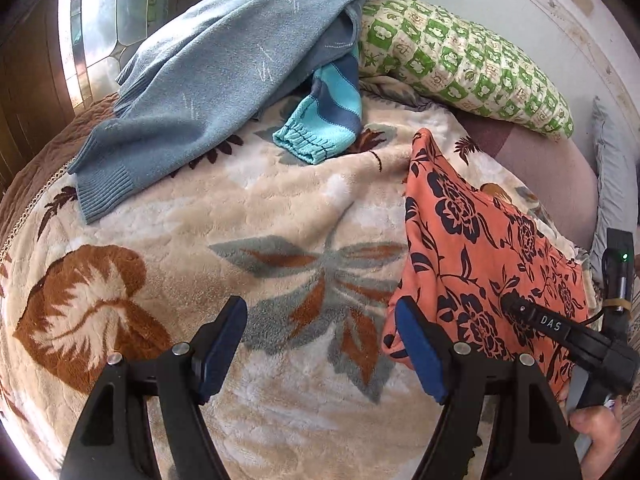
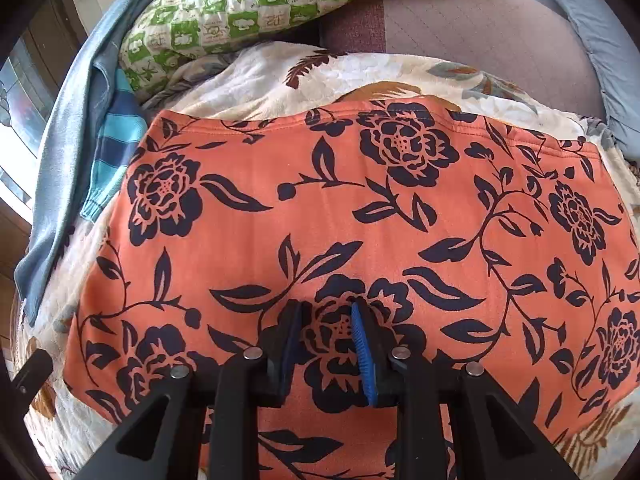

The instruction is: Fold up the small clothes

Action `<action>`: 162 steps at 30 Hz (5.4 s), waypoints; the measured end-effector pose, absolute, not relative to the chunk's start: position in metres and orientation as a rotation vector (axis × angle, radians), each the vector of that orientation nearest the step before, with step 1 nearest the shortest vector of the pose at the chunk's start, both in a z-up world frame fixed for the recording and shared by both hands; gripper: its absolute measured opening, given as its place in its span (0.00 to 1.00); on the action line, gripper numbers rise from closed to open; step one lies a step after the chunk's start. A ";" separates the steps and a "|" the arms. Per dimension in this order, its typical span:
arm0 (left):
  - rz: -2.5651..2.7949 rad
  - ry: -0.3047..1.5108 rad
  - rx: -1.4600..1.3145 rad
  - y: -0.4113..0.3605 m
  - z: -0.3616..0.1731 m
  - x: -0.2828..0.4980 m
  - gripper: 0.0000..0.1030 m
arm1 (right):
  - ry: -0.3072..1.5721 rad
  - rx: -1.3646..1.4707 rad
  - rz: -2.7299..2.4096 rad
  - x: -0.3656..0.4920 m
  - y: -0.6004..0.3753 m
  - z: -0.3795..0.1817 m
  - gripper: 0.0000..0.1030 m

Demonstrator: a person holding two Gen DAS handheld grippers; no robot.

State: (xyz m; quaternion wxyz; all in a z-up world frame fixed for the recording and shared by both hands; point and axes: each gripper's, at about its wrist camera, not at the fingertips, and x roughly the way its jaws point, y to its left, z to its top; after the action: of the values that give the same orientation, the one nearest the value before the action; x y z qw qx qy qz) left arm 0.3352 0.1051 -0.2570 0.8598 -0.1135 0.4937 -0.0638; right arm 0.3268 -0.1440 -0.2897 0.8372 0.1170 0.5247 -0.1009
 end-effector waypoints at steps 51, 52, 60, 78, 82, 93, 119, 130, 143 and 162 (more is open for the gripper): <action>-0.248 1.065 -0.547 0.070 -0.273 0.293 0.75 | 0.745 0.723 -0.162 0.160 -0.295 -0.290 0.29; -0.248 1.075 -0.566 0.069 -0.277 0.296 0.75 | 0.740 0.724 -0.160 0.160 -0.298 -0.287 0.29; -0.294 1.089 -0.673 0.059 -0.291 0.322 0.55 | 0.701 0.783 -0.107 0.162 -0.317 -0.272 0.29; -0.214 1.004 -0.580 0.035 -0.292 0.352 0.31 | 0.778 0.763 -0.087 0.193 -0.328 -0.293 0.29; -0.248 0.988 -0.569 0.036 -0.295 0.356 0.27 | 0.808 0.747 -0.085 0.196 -0.330 -0.299 0.29; -0.390 0.803 -0.372 -0.010 -0.221 0.318 0.20 | 0.691 0.961 -0.148 0.169 -0.405 -0.293 0.29; -0.837 0.995 0.015 -0.319 -0.255 0.204 0.30 | 0.464 1.368 -0.181 0.091 -0.563 -0.300 0.30; -0.466 0.843 0.039 -0.206 -0.221 0.240 0.56 | 0.487 1.195 0.151 0.137 -0.501 -0.258 0.30; -0.350 0.891 0.346 -0.212 -0.283 0.237 0.65 | 1.097 1.021 0.161 0.184 -0.447 -0.323 0.16; -0.515 1.084 0.403 -0.392 -0.268 0.347 0.65 | 0.878 1.134 0.040 0.144 -0.524 -0.304 0.21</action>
State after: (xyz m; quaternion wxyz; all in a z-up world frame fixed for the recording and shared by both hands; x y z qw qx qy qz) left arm 0.3469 -0.3918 -0.2684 0.8062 0.1885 0.5065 -0.2407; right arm 0.1437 -0.5238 -0.3035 0.7537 0.5194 0.4023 0.0181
